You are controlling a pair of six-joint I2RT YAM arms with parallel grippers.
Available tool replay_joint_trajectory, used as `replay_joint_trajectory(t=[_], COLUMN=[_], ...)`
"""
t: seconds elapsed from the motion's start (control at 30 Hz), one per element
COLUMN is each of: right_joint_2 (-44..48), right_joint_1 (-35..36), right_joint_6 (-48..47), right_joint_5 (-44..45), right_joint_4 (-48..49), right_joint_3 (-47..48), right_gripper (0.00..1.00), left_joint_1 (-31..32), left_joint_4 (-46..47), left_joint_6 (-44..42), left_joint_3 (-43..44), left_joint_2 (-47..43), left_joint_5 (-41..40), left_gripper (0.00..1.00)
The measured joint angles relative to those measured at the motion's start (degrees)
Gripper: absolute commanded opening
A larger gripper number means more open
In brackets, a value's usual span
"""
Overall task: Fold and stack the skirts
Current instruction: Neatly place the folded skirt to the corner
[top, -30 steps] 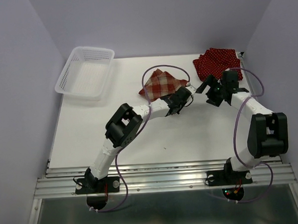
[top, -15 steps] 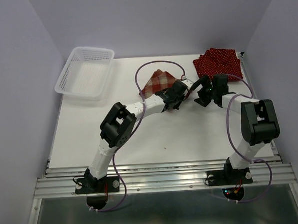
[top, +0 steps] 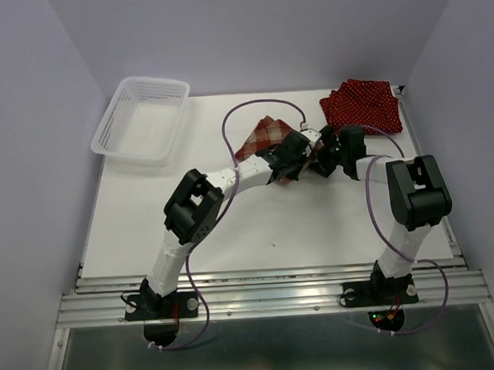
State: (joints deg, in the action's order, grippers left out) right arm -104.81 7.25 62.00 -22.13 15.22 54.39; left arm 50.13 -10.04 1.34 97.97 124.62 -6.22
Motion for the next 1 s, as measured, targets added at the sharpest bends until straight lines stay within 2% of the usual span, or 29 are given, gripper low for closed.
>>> replay_joint_trajectory(t=[0.27,0.33,0.4,0.43,0.5,0.73,0.77,0.83,0.93,1.0], right_joint_2=[-2.2,-3.0,-3.6,-3.8,-3.8,-3.5,-3.3,-3.1,-3.1,-3.1], right_joint_1=[1.4,1.7,2.0,2.2,2.2,2.2,2.3,2.5,2.6,2.6], right_joint_6=[1.3,1.3,1.3,1.3,1.5,-0.5,-1.5,-3.9,-10.3,-15.4], right_joint_5=[0.5,1.1,2.1,2.4,3.8,6.6,6.9,7.6,8.1,8.4], right_joint_4=[2.3,2.3,2.3,2.2,1.9,-0.5,-2.0,-5.5,-12.8,-17.9], right_joint_3=[0.7,1.2,1.6,1.6,1.6,2.5,3.3,5.5,10.6,15.0], right_gripper=[1.0,0.9,0.76,0.54,0.23,0.09,0.08,0.03,0.01,0.01], left_joint_1=[0.0,0.0,0.0,0.0,0.0,0.0,0.0,0.0,0.0,0.0], left_joint_4=[0.1,0.2,0.3,0.3,0.3,0.2,0.2,0.4,1.0,1.0], left_joint_6=[0.5,0.7,0.9,1.1,1.4,2.7,2.9,3.4,4.3,4.6], left_joint_3=[0.0,0.0,0.0,0.0,0.0,0.0,0.0,0.0,0.0,0.0], left_joint_2=[-0.7,-0.8,-0.9,-0.9,-0.9,-0.9,-0.8,-0.8,-0.9,-1.4], left_joint_5=[1.6,1.7,1.7,1.8,1.7,1.8,1.9,2.2,2.9,3.4], left_gripper=[0.0,0.0,0.0,0.0,0.0,0.02,0.1,0.4,0.73,0.79])
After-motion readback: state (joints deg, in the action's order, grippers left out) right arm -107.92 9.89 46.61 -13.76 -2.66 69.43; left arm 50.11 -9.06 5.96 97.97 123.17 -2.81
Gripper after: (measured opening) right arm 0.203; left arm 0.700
